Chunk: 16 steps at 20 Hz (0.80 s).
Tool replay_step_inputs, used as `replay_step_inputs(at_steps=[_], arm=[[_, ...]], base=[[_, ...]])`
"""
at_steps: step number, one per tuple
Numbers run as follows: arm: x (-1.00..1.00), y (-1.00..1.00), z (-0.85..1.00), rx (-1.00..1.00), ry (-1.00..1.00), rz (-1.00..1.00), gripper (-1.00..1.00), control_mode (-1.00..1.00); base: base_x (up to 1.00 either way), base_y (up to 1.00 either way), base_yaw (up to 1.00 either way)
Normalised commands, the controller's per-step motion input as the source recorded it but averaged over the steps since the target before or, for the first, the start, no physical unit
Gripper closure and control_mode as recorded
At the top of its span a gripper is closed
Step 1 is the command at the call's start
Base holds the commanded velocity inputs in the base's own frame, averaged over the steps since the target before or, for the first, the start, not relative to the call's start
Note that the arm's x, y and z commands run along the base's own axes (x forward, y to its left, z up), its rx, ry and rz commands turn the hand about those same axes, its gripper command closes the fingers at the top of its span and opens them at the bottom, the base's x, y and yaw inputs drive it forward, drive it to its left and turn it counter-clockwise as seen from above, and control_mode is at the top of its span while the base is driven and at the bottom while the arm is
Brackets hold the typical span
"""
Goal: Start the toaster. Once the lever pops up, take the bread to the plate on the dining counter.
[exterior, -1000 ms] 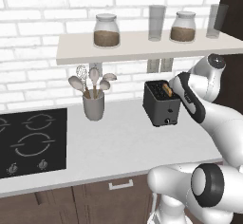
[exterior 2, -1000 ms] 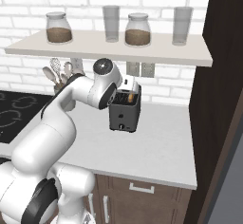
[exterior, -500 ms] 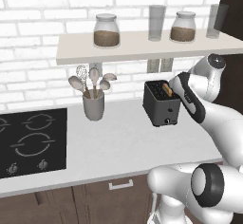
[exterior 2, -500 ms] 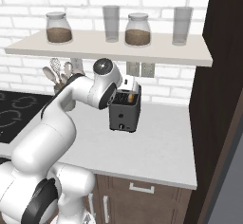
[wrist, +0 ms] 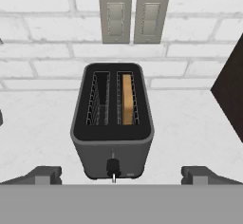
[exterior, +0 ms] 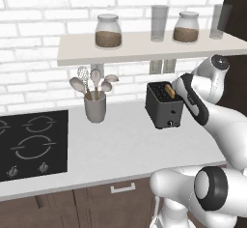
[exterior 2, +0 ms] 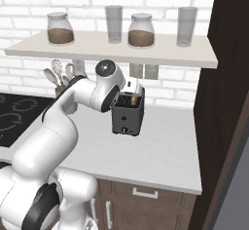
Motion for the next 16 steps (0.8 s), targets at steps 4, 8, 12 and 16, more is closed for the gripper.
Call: replay_step_inputs(at_steps=[4, 8, 12, 16], arm=[[0.00, 0.00, 0.00, 0.00, 0.00, 0.00, -1.00, -1.00], [0.00, 0.00, 0.00, 0.00, 0.00, 0.00, -1.00, -1.00], [0.00, 0.00, 0.00, 0.00, 0.00, 0.00, -1.00, -1.00], [0.00, 0.00, 0.00, 0.00, 0.00, 0.00, -1.00, -1.00]], base=[[0.00, 0.00, 0.00], [0.00, 0.00, 0.00], [0.00, 0.00, 0.00], [0.00, 0.00, 0.00]])
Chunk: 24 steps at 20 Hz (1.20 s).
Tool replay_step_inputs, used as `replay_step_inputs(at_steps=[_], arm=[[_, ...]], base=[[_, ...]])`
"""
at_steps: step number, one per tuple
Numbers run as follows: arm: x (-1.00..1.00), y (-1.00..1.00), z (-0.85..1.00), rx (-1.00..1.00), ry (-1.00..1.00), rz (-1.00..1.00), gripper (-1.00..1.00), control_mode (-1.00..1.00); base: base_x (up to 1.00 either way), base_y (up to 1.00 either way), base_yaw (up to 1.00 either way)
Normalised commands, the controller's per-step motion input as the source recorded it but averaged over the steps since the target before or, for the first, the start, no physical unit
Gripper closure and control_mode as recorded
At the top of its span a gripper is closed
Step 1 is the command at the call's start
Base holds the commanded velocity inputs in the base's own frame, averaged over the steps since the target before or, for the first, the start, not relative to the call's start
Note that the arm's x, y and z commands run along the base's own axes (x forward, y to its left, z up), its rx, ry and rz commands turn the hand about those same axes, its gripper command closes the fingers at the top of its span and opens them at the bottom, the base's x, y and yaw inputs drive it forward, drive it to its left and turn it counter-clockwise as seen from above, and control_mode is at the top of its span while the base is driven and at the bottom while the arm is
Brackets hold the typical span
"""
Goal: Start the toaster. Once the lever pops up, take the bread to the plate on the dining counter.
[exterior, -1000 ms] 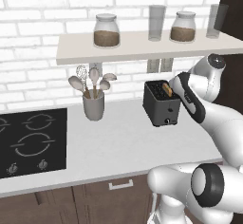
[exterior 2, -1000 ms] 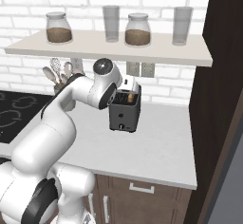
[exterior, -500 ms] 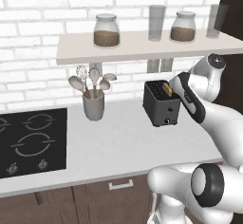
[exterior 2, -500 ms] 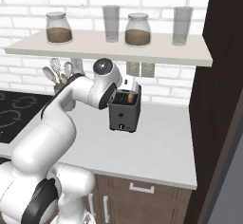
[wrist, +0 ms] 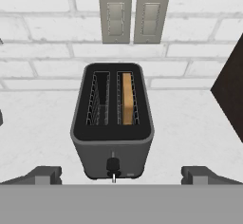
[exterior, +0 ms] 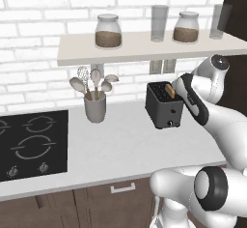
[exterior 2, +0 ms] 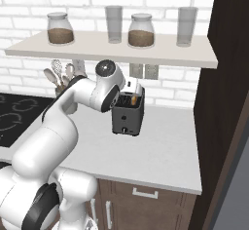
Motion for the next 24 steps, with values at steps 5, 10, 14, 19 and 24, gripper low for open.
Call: replay_step_inputs(at_steps=[5, 10, 14, 19, 24], arm=[[0.00, 0.00, 0.00, 0.00, 0.00, 0.00, -1.00, -1.00], [0.00, 0.00, 0.00, 0.00, 0.00, 0.00, -1.00, -1.00], [0.00, 0.00, 0.00, 0.00, 0.00, 0.00, -1.00, -1.00], [0.00, 0.00, 0.00, 0.00, 0.00, 0.00, -1.00, -1.00], [0.00, 0.00, 0.00, 0.00, 0.00, 0.00, -1.00, -1.00]], base=[[0.00, 0.00, 0.00], [0.00, 0.00, 0.00], [0.00, 0.00, 0.00], [0.00, 0.00, 0.00], [0.00, 0.00, 0.00]])
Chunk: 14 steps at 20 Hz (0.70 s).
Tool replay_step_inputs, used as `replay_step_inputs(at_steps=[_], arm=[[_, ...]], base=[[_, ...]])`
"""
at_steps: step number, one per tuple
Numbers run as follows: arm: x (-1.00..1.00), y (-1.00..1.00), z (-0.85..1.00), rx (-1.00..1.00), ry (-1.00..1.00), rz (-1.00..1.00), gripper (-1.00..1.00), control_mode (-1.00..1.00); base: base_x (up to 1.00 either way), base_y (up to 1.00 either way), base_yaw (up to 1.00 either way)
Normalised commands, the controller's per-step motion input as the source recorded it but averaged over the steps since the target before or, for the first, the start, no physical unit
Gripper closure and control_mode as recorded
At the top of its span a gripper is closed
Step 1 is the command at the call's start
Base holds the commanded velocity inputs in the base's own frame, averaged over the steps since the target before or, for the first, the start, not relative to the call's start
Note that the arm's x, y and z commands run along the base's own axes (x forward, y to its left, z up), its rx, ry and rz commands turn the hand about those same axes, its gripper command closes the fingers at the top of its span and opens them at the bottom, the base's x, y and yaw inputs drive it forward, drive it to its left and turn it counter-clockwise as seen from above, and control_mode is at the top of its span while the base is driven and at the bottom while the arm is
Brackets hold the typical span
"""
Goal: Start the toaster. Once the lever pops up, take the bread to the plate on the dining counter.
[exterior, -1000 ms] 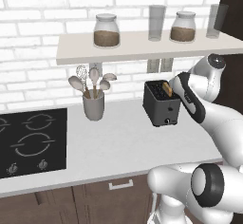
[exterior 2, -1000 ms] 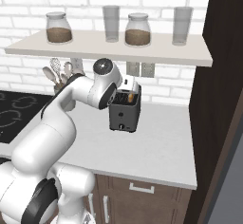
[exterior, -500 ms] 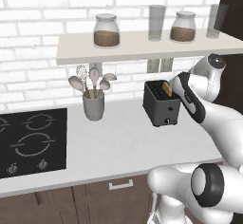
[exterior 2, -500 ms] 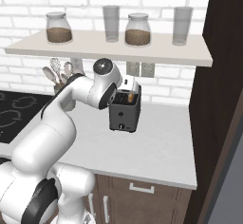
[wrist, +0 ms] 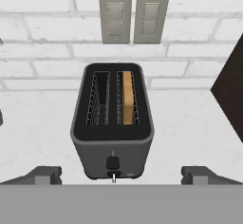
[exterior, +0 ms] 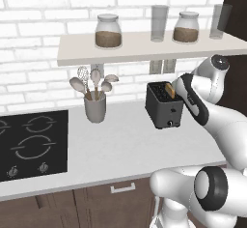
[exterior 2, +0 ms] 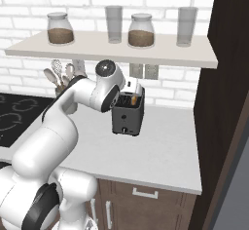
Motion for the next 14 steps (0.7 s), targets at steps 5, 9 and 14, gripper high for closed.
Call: replay_step_inputs(at_steps=[5, 9, 14], arm=[[0.00, 0.00, 0.00, 0.00, 0.00, 0.00, -1.00, -1.00], [0.00, 0.00, 0.00, 0.00, 0.00, 0.00, -1.00, -1.00], [0.00, 0.00, 0.00, 0.00, 0.00, 0.00, -1.00, -1.00]], base=[[0.00, 0.00, 0.00], [0.00, 0.00, 0.00], [0.00, 0.00, 0.00]])
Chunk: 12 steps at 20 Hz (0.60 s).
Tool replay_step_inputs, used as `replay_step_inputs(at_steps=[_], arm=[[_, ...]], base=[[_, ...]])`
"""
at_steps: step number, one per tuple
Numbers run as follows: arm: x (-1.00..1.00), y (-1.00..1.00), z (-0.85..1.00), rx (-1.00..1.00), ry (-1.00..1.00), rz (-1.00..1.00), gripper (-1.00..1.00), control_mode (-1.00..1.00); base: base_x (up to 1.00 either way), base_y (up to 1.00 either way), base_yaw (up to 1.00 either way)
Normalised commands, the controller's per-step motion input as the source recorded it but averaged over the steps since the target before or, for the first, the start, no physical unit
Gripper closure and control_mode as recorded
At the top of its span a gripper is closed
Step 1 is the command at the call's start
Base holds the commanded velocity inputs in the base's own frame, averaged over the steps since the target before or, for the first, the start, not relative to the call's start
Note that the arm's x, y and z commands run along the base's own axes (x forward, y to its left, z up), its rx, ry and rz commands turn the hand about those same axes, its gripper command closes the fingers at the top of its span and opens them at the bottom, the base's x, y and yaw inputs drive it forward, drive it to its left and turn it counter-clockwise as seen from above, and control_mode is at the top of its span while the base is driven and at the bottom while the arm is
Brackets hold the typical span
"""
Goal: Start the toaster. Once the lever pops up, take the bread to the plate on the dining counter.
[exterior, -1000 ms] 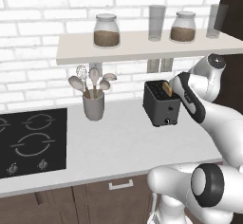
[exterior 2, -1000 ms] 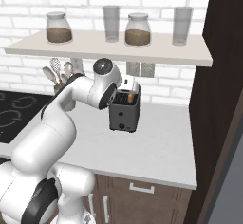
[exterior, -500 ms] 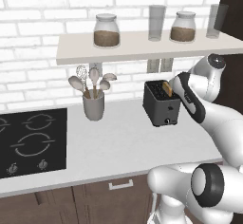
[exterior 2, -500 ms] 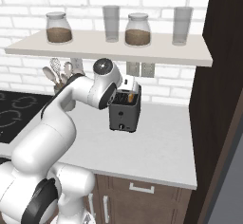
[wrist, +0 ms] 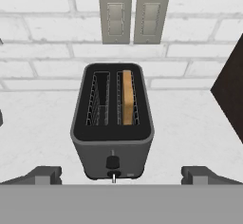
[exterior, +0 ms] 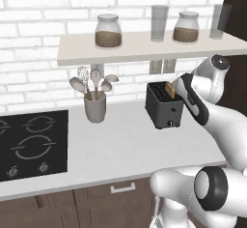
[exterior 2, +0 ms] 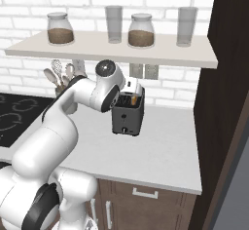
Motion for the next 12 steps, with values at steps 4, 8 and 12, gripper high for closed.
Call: replay_step_inputs(at_steps=[4, 8, 12], arm=[[0.00, -0.10, 0.00, 0.00, 0.00, 0.00, -1.00, -1.00], [0.00, -0.21, -0.09, 0.04, 0.00, 0.00, -1.00, -1.00], [0.00, -0.11, -0.17, 0.02, 0.00, 0.00, -1.00, -1.00]], base=[[0.00, 0.00, 0.00], [0.00, 0.00, 0.00], [0.00, 0.00, 0.00]])
